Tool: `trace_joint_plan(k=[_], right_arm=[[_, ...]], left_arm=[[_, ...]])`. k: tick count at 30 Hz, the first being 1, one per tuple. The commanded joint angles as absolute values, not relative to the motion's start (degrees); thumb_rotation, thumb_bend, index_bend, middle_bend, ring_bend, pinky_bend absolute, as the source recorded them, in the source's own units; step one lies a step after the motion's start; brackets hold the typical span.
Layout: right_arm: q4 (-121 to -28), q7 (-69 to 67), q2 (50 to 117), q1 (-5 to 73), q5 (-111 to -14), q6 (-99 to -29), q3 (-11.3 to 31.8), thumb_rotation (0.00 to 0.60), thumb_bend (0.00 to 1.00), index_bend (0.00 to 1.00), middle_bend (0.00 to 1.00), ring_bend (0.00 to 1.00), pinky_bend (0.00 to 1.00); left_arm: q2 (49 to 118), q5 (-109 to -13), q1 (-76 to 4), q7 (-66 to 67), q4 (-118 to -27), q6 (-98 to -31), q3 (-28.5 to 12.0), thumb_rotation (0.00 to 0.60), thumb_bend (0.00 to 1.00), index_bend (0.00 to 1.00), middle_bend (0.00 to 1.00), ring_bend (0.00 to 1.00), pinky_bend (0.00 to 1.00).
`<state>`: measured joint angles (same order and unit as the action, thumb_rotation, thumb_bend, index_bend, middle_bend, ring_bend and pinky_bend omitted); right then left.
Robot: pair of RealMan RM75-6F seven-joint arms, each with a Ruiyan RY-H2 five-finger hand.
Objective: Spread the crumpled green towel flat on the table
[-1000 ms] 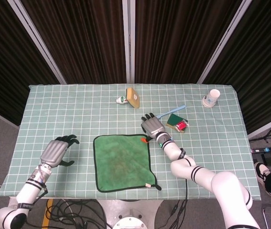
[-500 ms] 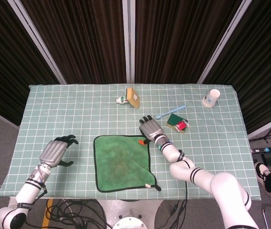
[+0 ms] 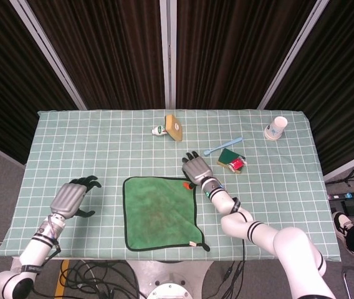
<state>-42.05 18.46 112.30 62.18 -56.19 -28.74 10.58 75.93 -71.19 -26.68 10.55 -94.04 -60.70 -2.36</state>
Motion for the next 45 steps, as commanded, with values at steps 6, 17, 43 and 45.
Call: trace_joint_plan(k=[6, 17, 43, 45], right_arm=[[-41.05, 17.64, 112.52, 61.97, -56.93, -29.40, 11.43, 0.518, 0.59, 0.68, 0.19, 0.00, 0.00], [-36.32, 20.48, 113.45, 64.04, -57.74, -29.50, 12.26, 0.515, 0.60, 0.68, 0.19, 0.00, 0.00], [-58.44, 24.14, 97.16, 52.98, -61.99, -47.05, 11.88, 0.447, 0.09, 0.00, 0.00, 0.00, 0.00], [-66.27, 24.62, 91.72, 49.36, -63.14, -51.58, 10.76, 0.489, 0.13, 0.00, 0.01, 0.00, 0.00]], left_arm=[[76.05, -71.21, -26.47, 10.18, -93.63, -60.87, -2.51, 0.600, 0.18, 0.34, 0.28, 0.25, 0.28], [76.07, -71.28, -26.22, 9.83, -93.25, -60.86, -2.55, 0.600, 0.18, 0.34, 0.28, 0.25, 0.28], [76.56, -69.50, -23.80, 9.43, -90.42, -65.92, -4.78, 0.600, 0.17, 0.34, 0.28, 0.25, 0.28], [76.73, -68.67, -23.09, 9.85, -89.79, -67.35, -5.31, 0.600, 0.17, 0.34, 0.28, 0.25, 0.28]])
